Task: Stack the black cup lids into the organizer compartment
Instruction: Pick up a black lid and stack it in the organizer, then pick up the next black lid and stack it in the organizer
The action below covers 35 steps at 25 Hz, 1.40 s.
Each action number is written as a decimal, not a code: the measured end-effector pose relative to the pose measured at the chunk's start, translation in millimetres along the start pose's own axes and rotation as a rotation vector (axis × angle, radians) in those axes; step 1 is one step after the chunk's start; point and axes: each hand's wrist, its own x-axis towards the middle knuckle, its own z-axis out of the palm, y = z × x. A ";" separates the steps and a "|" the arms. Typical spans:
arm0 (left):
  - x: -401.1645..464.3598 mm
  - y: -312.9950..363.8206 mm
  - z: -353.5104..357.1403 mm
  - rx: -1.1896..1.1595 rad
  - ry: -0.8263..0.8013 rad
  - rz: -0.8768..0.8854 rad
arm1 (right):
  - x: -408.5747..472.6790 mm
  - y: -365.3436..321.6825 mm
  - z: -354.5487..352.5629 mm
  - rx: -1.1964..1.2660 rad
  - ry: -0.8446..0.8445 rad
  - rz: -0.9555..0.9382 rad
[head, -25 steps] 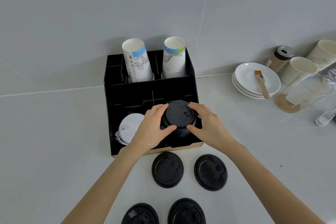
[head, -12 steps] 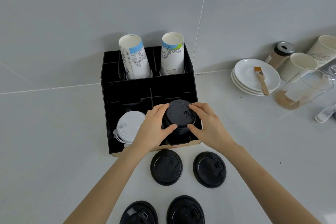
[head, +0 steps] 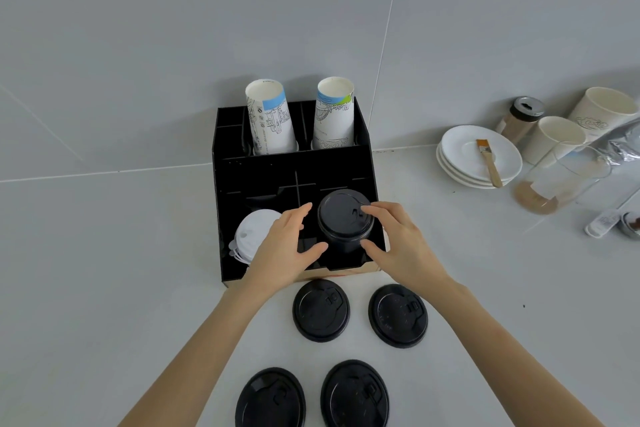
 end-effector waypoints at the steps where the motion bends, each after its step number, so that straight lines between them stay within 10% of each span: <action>1: -6.9 -0.3 -1.3 -0.014 -0.002 -0.003 | -4.2 -2.7 0.2 0.002 0.007 -0.011; 35: -87.1 -55.9 52.3 0.091 -0.172 -0.166 | -57.0 15.5 76.1 0.071 -0.371 0.062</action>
